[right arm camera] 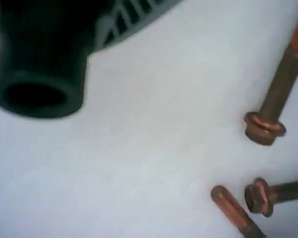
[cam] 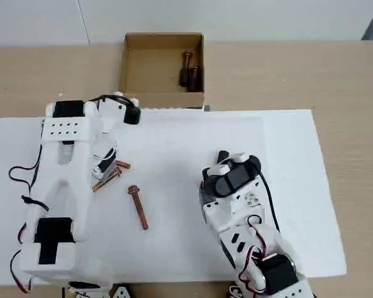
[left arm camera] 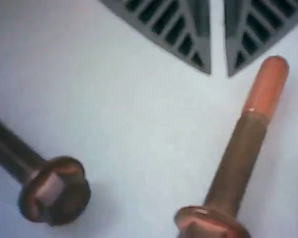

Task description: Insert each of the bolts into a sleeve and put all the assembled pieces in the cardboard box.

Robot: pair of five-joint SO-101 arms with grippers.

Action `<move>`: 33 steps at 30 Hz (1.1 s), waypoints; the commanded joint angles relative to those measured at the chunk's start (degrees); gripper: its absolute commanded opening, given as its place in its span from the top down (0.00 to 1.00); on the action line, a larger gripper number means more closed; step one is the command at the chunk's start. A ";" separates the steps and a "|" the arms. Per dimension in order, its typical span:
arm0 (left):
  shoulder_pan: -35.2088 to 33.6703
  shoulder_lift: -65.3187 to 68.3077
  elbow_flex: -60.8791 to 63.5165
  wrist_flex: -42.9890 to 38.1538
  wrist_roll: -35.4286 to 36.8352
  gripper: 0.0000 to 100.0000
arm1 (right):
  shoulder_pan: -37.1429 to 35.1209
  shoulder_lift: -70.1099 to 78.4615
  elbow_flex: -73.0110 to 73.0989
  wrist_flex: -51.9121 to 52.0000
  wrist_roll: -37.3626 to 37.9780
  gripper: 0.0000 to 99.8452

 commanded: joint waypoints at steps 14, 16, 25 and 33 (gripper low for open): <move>-0.26 -0.09 -1.98 -2.11 -9.67 0.90 | 0.22 -0.75 -0.26 -1.63 -1.93 1.00; -0.18 -0.09 -1.98 -3.08 -9.76 0.90 | 0.22 -0.75 -0.26 -1.63 -1.93 1.00; 0.70 3.87 -1.98 -3.52 -10.55 0.90 | 0.22 -0.75 -0.26 -1.63 -2.02 1.00; 0.62 7.38 -2.59 -8.00 -10.64 0.90 | 0.22 -0.75 -0.26 -1.63 -2.02 1.00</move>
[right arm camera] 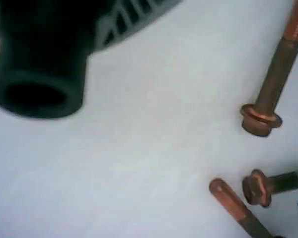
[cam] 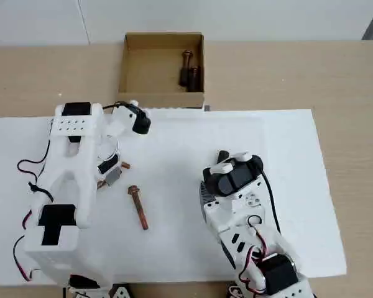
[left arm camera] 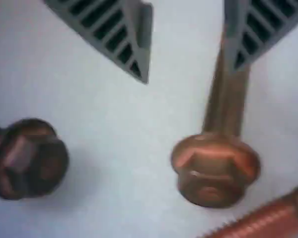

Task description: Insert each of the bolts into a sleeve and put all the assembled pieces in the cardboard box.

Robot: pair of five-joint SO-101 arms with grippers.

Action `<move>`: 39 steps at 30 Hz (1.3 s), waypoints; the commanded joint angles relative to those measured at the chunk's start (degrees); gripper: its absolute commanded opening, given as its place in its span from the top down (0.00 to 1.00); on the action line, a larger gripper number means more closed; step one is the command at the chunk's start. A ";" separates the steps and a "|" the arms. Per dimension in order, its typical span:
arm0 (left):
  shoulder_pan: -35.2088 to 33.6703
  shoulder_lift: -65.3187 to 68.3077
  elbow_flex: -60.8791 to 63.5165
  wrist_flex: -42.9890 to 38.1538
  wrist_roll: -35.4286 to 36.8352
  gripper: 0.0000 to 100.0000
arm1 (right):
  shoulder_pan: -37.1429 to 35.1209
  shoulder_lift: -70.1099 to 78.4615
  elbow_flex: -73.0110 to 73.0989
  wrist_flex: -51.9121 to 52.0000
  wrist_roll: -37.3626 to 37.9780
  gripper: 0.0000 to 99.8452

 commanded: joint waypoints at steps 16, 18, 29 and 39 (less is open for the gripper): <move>0.35 0.26 0.66 -6.68 -0.53 0.90 | 0.22 -0.75 -0.26 -1.63 -0.88 1.00; 0.35 1.32 0.57 -6.59 -0.53 0.90 | 0.22 -0.75 -0.26 -1.63 -0.88 1.00; 0.35 6.95 0.22 -7.74 -0.62 0.98 | 0.22 -0.75 -0.44 -1.63 -0.88 1.00; 1.14 6.51 -6.29 -2.29 0.18 1.00 | 0.22 -0.75 -1.93 -1.54 -0.79 1.00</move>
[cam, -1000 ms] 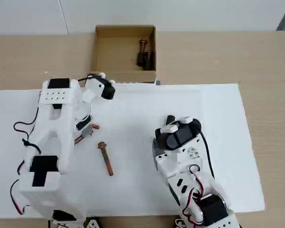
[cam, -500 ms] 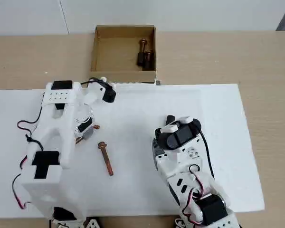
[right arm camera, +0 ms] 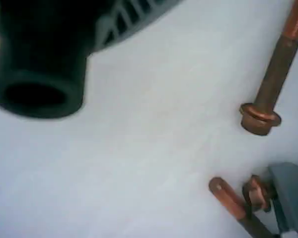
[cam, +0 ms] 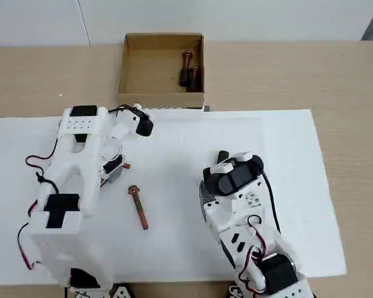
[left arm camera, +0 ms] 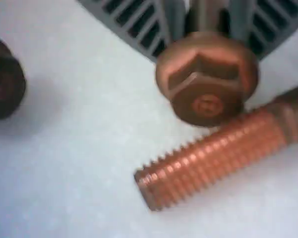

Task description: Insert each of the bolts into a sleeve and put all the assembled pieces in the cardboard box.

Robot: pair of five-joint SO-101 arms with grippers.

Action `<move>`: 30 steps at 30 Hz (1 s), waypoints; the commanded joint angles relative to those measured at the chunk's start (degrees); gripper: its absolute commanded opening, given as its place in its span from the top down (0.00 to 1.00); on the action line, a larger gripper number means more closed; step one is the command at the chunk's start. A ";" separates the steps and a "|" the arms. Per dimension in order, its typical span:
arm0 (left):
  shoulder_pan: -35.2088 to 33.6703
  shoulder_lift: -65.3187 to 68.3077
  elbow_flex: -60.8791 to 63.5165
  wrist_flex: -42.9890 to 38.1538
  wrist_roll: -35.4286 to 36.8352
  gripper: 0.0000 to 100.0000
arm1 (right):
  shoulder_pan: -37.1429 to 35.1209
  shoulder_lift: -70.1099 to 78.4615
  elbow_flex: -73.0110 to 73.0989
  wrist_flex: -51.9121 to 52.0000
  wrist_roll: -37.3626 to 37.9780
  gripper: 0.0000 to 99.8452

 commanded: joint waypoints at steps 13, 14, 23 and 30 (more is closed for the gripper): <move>11.25 -30.51 -11.12 11.60 4.31 1.00 | 0.22 -0.75 -3.43 -1.27 -0.44 1.00; 11.34 -32.26 -11.12 11.69 5.36 1.00 | 0.22 -0.75 -3.43 -1.19 -0.44 1.00; 11.60 -43.08 -11.03 11.43 9.32 1.00 | 0.22 -0.75 -1.76 -1.19 -0.26 1.00; 11.60 -49.23 -10.95 7.38 27.87 1.00 | -0.13 -0.75 -1.32 -1.54 -0.62 1.00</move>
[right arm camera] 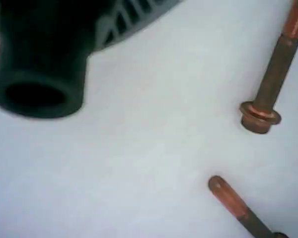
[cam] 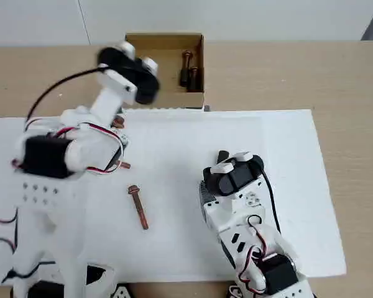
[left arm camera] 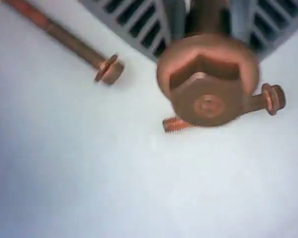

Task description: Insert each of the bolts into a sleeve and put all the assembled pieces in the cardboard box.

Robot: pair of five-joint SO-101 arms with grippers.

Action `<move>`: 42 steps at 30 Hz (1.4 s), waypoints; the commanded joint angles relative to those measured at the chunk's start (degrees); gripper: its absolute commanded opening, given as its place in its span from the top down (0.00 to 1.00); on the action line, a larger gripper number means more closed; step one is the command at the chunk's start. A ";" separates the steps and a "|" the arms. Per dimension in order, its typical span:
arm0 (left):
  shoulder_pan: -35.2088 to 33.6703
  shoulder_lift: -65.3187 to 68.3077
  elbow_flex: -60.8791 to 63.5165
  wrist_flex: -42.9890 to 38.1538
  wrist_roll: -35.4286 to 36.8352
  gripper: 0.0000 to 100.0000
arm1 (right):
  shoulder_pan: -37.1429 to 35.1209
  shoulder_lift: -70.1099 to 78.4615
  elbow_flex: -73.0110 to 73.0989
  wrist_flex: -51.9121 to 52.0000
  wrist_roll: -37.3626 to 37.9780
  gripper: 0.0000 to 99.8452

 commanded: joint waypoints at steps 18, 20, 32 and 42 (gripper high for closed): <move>1.76 -27.52 33.45 -17.58 19.52 1.00 | -0.31 -0.66 8.62 -13.67 2.20 1.00; 1.85 -34.20 39.69 -21.10 19.78 1.00 | -1.10 -0.66 9.05 -13.67 2.20 1.00; 2.11 -69.54 70.29 -39.12 36.22 1.00 | -9.36 -0.66 11.34 -13.85 2.20 1.00; 2.37 -76.31 78.90 -46.42 51.43 1.00 | -11.65 -0.66 11.25 -21.49 3.52 1.00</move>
